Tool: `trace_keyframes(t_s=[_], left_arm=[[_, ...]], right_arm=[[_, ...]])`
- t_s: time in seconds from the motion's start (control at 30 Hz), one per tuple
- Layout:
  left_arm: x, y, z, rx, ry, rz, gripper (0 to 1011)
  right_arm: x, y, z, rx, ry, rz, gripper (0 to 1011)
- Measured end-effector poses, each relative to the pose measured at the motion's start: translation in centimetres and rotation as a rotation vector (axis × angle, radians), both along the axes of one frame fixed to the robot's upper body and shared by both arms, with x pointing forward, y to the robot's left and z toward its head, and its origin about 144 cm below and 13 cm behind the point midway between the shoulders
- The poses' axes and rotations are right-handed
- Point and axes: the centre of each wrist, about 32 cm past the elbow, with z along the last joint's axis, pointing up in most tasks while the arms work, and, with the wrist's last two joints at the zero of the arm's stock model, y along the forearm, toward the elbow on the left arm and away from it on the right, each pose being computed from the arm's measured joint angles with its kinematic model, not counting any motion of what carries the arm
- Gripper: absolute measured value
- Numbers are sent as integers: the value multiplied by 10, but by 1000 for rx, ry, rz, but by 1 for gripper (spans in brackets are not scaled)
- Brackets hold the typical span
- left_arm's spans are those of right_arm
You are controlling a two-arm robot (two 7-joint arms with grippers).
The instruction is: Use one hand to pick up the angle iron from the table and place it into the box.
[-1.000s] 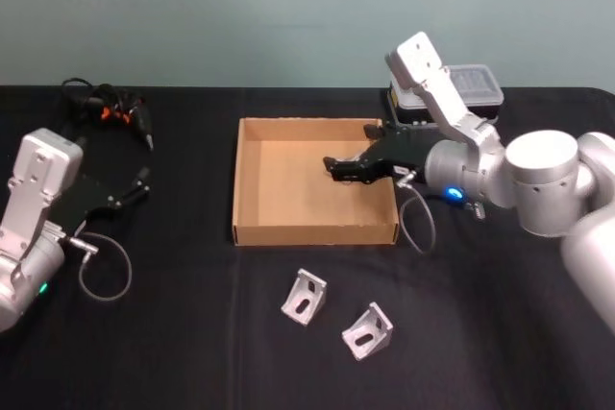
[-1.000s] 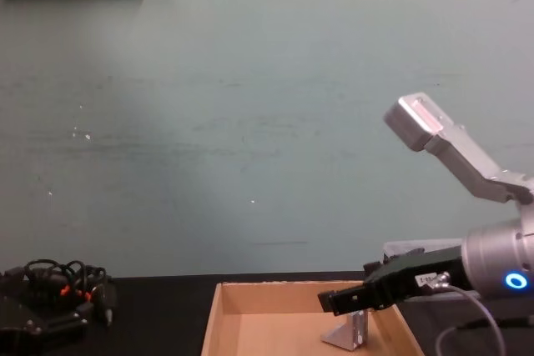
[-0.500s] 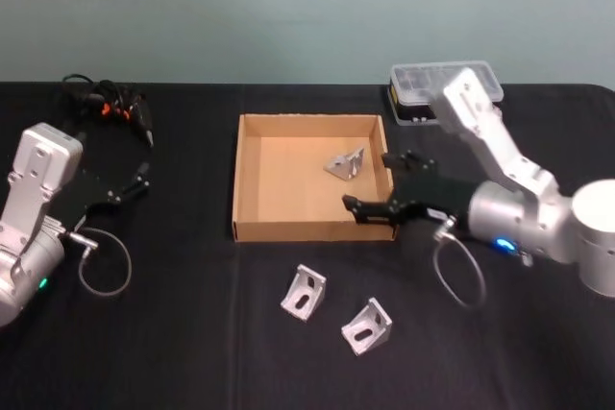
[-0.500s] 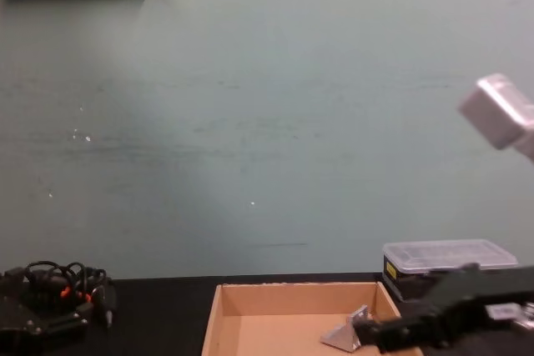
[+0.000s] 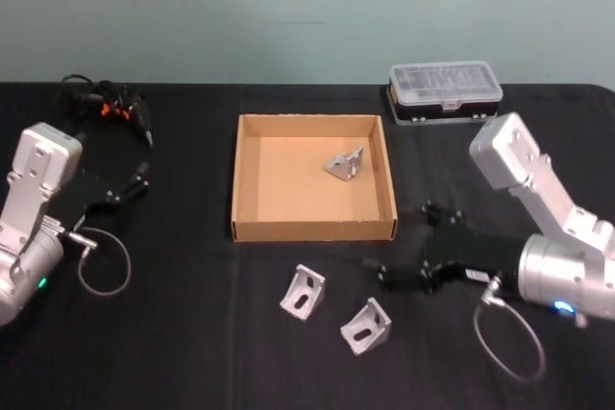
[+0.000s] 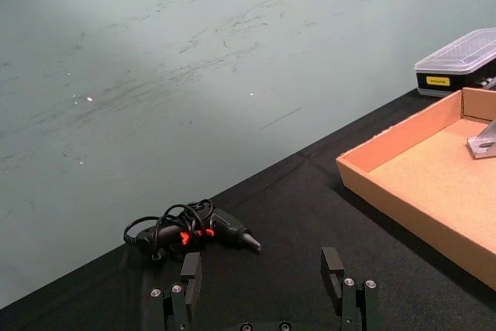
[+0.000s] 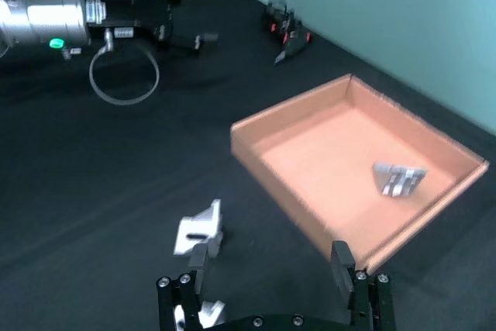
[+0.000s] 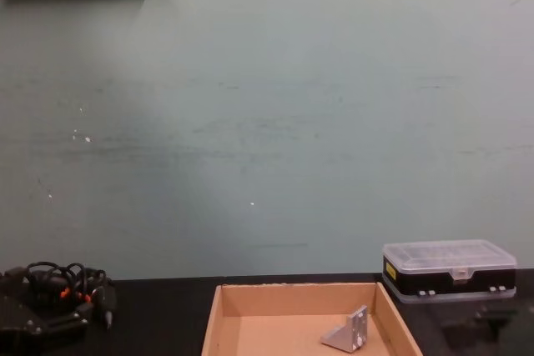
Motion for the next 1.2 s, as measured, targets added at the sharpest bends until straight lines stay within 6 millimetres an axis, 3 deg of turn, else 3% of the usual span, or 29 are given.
trace_keyframes(t_s=[0.23, 0.4, 1.2], left_arm=[[0, 0, 0, 0, 0, 0, 1011], [0, 0, 0, 0, 0, 0, 1011], [0, 0, 0, 0, 0, 0, 1011]], right_arm=[[-26, 8, 9, -53, 98, -32, 1000], [-34, 16, 9, -100, 168, -54, 1000], [-17, 38, 1, -195, 263, -72, 1000]])
